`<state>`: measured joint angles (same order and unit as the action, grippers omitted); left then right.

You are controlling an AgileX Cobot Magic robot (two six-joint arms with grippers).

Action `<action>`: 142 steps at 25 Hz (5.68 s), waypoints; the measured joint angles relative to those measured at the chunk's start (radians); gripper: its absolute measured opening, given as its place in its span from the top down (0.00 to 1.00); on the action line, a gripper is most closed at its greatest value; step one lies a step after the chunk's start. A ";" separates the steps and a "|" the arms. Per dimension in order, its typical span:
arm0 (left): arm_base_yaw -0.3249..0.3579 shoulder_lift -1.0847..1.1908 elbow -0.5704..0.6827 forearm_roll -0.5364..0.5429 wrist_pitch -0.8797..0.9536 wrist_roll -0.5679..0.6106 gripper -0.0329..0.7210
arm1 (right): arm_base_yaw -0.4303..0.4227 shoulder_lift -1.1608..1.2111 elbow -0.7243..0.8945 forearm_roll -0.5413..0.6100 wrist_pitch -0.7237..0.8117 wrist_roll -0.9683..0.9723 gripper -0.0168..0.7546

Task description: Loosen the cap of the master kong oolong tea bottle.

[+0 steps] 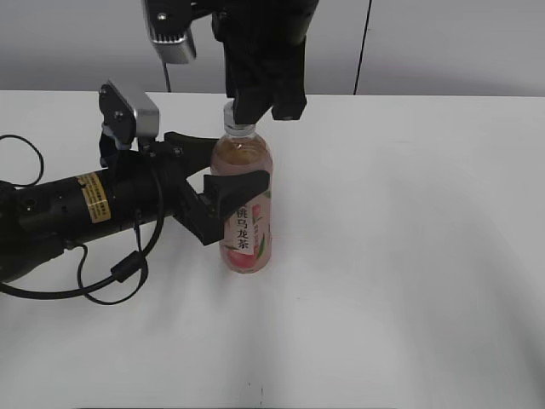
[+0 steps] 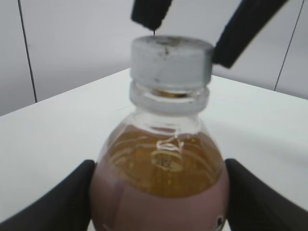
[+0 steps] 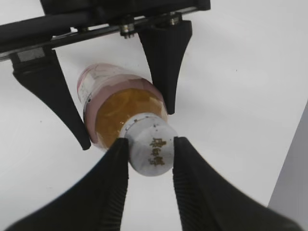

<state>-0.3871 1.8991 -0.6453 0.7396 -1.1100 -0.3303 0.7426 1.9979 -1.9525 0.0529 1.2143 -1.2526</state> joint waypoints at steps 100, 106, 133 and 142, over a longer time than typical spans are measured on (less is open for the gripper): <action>0.000 0.001 0.000 0.175 -0.049 0.008 0.33 | 0.000 -0.091 0.164 0.056 0.009 -0.161 0.62; -0.001 0.001 0.000 0.175 -0.049 0.009 0.33 | 0.000 -0.092 0.164 0.056 0.009 -0.337 0.62; -0.001 0.001 0.000 0.163 -0.048 0.001 0.33 | -0.003 -0.095 0.134 0.089 0.010 -0.813 0.62; -0.001 0.001 0.000 0.160 -0.047 -0.002 0.33 | 0.000 -0.095 0.120 0.067 0.010 -0.739 0.62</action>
<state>-0.3880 1.8998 -0.6453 0.8992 -1.1567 -0.3319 0.7427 1.9026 -1.8323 0.1200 1.2240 -1.9920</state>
